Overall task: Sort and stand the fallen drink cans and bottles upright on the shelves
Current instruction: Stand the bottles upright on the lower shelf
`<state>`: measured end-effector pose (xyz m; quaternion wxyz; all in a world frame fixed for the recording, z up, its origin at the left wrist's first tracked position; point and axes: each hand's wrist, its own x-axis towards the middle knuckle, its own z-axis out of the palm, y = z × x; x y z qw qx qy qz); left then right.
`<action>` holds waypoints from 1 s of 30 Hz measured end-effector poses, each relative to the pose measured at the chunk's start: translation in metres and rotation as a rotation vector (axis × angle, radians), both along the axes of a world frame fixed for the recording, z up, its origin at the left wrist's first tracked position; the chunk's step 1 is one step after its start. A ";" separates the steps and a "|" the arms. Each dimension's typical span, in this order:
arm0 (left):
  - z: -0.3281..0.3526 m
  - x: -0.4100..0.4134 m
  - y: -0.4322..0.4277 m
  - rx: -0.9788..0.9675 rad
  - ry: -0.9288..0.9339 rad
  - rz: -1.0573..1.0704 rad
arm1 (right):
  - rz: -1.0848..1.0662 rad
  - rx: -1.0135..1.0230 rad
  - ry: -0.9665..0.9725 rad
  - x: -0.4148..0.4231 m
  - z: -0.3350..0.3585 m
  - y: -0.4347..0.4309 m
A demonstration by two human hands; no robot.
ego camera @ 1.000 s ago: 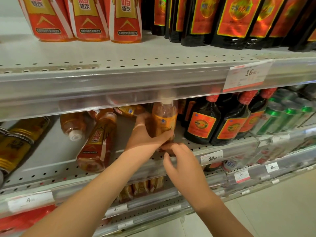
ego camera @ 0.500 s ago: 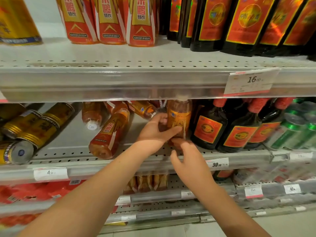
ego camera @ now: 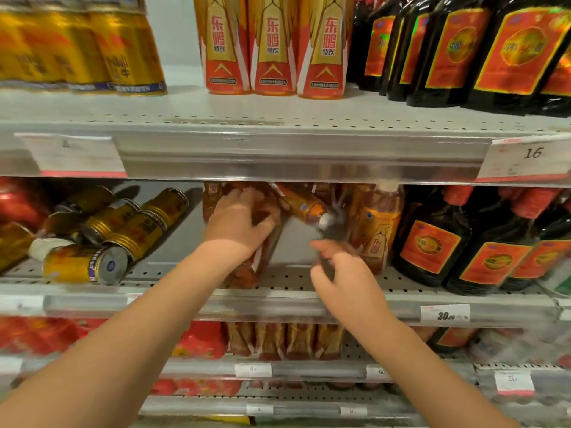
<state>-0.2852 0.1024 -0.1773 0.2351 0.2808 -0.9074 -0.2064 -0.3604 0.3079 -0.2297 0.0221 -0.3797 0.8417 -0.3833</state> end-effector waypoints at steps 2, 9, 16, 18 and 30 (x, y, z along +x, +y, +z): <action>-0.007 0.010 -0.015 0.117 -0.194 0.088 | -0.017 -0.020 0.012 0.003 0.006 -0.026; -0.026 0.027 -0.047 0.410 -0.423 -0.072 | -0.117 -0.075 -0.134 0.034 -0.007 -0.098; -0.014 0.055 -0.080 0.362 -0.460 -0.155 | -0.278 0.152 0.087 -0.001 0.019 -0.108; -0.018 0.058 -0.081 0.367 -0.435 -0.146 | -0.305 0.268 0.280 -0.021 0.025 -0.113; -0.030 0.061 -0.079 0.434 -0.335 -0.089 | -0.440 0.692 0.303 -0.062 0.019 -0.134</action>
